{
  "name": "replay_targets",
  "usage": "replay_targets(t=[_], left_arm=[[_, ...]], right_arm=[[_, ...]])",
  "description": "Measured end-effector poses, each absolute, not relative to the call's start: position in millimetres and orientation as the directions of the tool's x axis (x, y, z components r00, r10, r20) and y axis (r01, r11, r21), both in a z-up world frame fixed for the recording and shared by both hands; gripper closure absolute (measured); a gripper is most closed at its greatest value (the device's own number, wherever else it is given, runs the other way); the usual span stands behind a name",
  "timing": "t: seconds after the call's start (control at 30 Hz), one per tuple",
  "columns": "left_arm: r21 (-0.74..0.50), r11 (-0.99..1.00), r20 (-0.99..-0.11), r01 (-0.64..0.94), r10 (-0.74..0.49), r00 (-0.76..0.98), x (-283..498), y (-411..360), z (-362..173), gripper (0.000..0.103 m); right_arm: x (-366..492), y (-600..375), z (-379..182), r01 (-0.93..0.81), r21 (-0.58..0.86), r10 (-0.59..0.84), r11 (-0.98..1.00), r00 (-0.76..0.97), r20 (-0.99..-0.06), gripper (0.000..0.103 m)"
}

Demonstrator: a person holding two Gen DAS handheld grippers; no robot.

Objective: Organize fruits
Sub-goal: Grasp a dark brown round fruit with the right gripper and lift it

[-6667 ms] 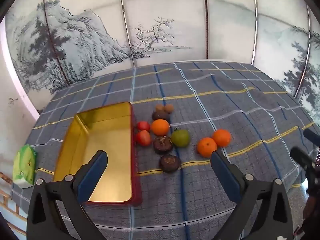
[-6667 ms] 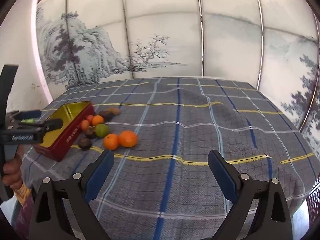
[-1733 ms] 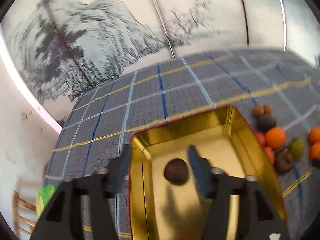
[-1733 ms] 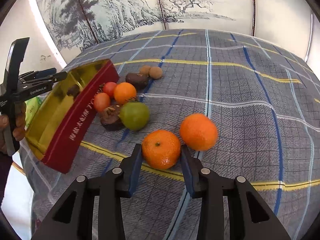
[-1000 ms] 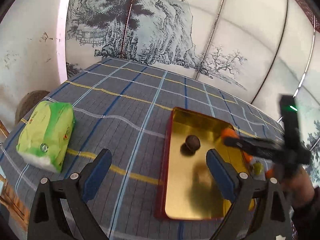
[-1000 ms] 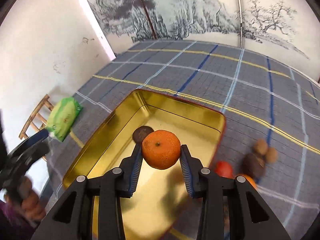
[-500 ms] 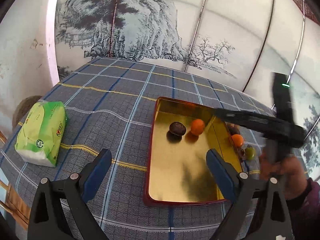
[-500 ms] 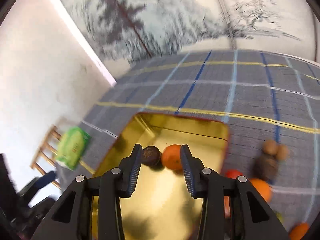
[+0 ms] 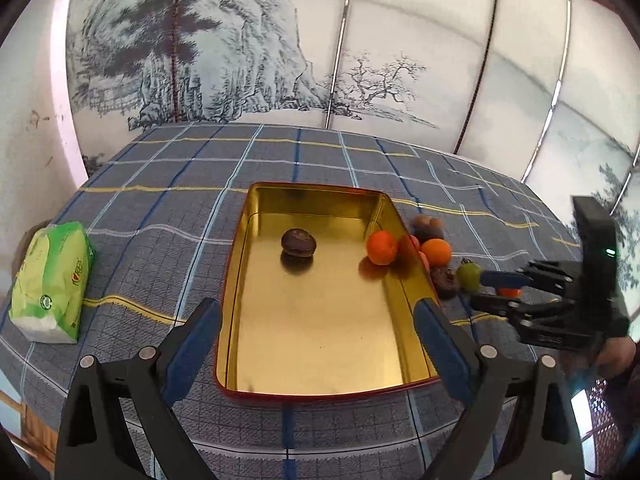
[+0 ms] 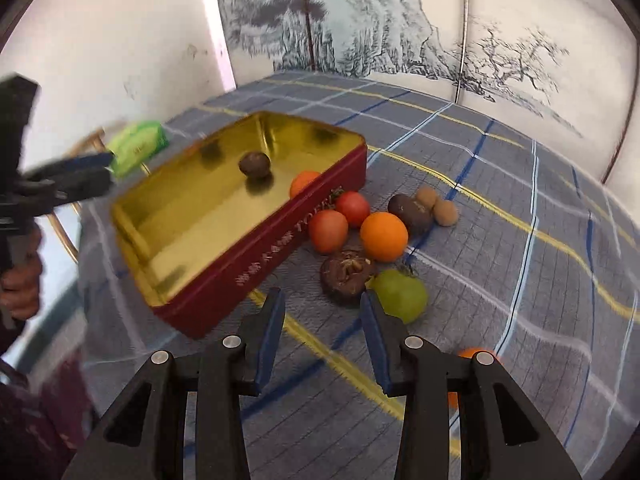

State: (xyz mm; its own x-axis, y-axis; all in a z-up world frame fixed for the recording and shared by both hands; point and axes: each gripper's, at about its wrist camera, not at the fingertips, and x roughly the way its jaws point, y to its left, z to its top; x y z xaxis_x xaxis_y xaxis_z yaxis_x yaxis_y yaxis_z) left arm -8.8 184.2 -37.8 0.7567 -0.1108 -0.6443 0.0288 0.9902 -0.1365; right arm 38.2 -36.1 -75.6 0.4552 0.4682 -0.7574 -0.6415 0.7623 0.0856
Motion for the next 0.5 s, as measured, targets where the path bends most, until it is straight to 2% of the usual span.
replay_targets(t=[0.3,0.5], left_arm=[[-0.131,0.991,-0.648,0.029,-0.108,0.754,-5.7,186.0,-38.8,0.008],[-0.134,0.991,-0.663,0.028,-0.111,0.740,-5.8,183.8,-43.5,0.008]], right_arm=[[72.2,-5.4,-92.7,-0.698,-0.056,0.377,0.714,0.450,-0.809,0.062],[92.6,5.4,-96.1,-0.730,-0.038,0.346,0.682,0.368,-0.863,0.057]])
